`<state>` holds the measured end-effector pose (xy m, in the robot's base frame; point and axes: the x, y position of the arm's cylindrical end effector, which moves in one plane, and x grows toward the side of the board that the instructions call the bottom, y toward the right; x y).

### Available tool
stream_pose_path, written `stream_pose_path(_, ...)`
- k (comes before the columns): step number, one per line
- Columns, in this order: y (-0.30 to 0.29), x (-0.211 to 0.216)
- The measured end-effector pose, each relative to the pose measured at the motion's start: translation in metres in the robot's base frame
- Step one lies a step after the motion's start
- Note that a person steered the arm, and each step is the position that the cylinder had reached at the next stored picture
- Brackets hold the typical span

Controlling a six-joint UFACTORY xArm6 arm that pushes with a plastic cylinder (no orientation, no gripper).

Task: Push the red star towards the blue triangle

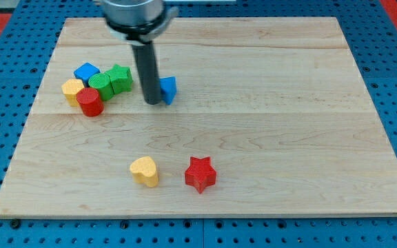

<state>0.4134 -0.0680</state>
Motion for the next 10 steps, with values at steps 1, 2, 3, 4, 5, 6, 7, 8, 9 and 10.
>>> stream_pose_path(1,-0.003,-0.022)
stream_pose_path(2,0.02,-0.046)
stream_pose_path(3,0.039,0.007)
stream_pose_path(4,0.089,0.061)
stream_pose_path(5,0.181,0.103)
stream_pose_path(6,0.141,0.182)
stream_pose_path(7,0.062,0.159)
stream_pose_path(8,0.066,0.139)
stream_pose_path(9,0.056,0.167)
stream_pose_path(10,0.017,0.146)
